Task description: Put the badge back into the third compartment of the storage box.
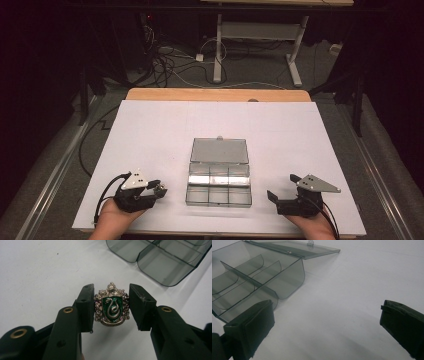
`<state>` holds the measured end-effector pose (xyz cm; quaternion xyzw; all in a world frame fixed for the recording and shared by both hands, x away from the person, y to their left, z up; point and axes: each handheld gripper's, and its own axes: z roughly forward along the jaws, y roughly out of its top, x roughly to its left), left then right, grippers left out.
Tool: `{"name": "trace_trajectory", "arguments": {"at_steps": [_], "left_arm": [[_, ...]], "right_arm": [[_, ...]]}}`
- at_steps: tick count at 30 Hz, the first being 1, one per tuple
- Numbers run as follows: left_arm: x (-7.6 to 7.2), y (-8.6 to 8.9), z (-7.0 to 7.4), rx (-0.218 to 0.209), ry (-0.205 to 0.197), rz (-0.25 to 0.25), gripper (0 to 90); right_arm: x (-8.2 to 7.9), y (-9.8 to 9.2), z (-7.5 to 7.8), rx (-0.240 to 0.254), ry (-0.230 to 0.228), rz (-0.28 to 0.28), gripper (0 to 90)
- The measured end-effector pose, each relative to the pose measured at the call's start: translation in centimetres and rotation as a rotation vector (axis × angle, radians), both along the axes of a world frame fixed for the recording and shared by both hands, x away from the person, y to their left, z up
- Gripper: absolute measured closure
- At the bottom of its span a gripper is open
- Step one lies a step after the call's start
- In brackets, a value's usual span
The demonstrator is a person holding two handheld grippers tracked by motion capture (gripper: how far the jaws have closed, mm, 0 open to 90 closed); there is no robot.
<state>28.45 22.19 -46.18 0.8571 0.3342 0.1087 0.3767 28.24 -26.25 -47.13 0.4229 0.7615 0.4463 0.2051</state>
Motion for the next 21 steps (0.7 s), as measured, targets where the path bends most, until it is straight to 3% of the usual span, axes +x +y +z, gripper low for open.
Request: {"name": "trace_trajectory", "arguments": {"at_steps": [21], "left_arm": [[-0.6,-2.4,2.0,-0.028,-0.047,-0.047,55.7]], "right_arm": [[0.1,0.0,-0.1,-0.003,0.003,0.003,0.6]]}}
